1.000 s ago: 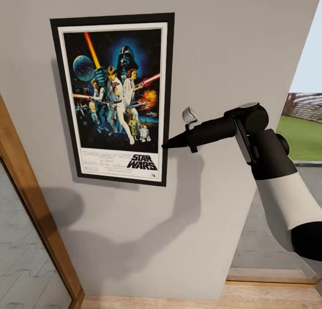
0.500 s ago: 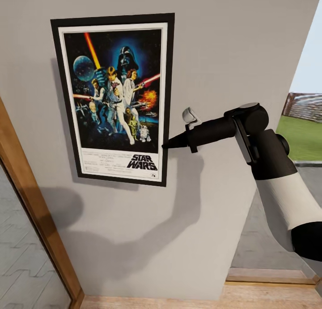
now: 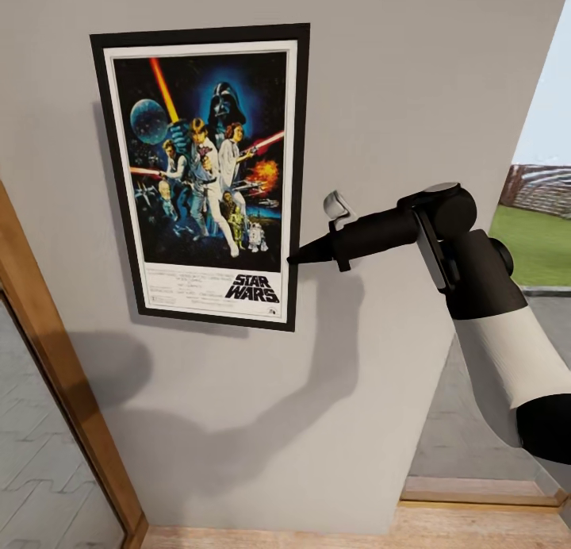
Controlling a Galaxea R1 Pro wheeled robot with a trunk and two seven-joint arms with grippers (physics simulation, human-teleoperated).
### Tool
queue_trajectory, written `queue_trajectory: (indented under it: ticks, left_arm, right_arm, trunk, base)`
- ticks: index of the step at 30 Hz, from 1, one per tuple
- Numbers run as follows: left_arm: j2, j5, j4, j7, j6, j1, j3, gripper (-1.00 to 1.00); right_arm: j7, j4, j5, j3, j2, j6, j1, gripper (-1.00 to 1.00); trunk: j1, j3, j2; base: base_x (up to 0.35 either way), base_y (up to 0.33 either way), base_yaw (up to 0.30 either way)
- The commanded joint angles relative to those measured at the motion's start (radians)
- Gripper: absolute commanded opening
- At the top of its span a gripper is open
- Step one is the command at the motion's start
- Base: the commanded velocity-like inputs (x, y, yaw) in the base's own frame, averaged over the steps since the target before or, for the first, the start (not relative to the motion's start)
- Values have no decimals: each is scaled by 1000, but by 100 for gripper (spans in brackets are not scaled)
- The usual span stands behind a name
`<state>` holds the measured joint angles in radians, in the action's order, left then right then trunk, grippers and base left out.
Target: Pick up the poster from the kitchen countertop and hang it on one of the wall nails in the kitchen.
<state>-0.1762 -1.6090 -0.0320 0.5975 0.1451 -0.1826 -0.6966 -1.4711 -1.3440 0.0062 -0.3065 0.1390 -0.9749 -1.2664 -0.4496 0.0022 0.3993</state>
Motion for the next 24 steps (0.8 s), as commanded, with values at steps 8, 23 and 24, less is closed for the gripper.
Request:
queue_trajectory:
  ticks: [8,23,24]
  left_arm:
    - [0,-5,0,1,5,0,-8,100]
    - [0,-5,0,1,5,0,-8,100]
    - [0,-5,0,1,5,0,-8,100]
  right_arm:
    - [-6,0,0,0,1,-15,-1,-100]
    - [-6,0,0,0,1,-15,-1,-100]
    - [-6,0,0,0,1,-15,-1,-100]
  trunk:
    - [0,0,1]
    - [0,0,1]
    - [0,0,1]
  base:
    - [0,0,0]
    - [0,-10,0]
    - [0,-92,0]
